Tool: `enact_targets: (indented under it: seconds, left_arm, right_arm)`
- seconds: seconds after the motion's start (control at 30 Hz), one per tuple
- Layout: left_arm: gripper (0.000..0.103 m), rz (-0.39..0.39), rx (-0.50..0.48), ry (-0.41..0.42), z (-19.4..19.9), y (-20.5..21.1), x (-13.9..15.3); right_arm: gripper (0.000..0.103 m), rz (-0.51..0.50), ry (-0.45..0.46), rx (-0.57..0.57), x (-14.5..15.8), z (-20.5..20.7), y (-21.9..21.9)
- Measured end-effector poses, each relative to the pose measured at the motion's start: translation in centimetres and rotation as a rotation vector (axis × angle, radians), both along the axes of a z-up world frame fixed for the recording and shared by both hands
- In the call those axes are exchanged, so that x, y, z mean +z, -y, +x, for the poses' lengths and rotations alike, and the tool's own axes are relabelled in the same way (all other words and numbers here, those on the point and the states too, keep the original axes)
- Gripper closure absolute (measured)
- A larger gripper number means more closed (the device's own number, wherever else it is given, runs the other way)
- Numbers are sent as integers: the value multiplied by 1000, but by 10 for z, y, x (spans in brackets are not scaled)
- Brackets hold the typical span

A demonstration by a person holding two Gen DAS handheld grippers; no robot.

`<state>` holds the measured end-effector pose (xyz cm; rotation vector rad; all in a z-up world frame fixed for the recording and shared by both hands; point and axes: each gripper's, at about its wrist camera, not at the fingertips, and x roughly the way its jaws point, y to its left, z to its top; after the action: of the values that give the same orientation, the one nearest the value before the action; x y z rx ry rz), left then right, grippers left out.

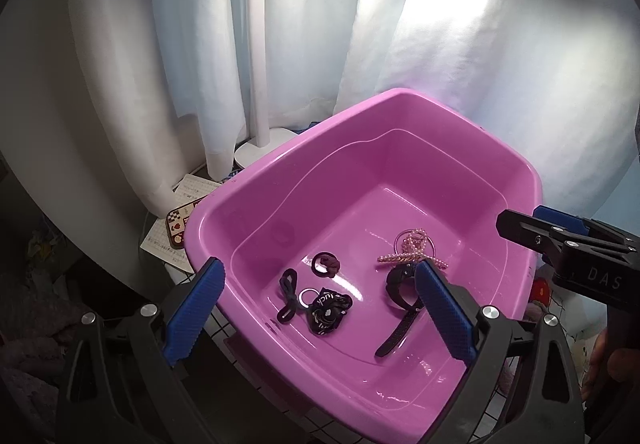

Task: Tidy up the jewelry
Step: 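Withdraw both tools from the tub back over the table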

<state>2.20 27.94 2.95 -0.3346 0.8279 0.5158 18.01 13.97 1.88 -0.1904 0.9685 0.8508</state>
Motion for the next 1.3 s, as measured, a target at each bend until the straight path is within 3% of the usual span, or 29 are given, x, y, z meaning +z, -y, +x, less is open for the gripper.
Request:
enact_targets:
  seconds: [0.33,0.47,0.77,1.0,1.17,1.3]
  left_arm:
    - [6,64,-32,36,-25,41,6]
    - [6,25,-41,50,-28,60,2]
    - [6,9,-97,68,-36,126,-4]
    - [6,-6,-138,34,-37,188,-21]
    - [6,-5,-159,-1,-41,236,-39]
    - [6,-15,-162,-21,-49,270,-54]
  right_arm:
    - [30,88,26,-55,0,-46,69]
    - [30,90,16,-101,-11,-61,110]
    - [30,80,2,-311,-38,-80,262]
    - [30,26,7,-475,-59,-91,386]
    - [30,20,-18,-520,-71,-84,441]
    - [30,10,-26,-494,-83,-86,463]
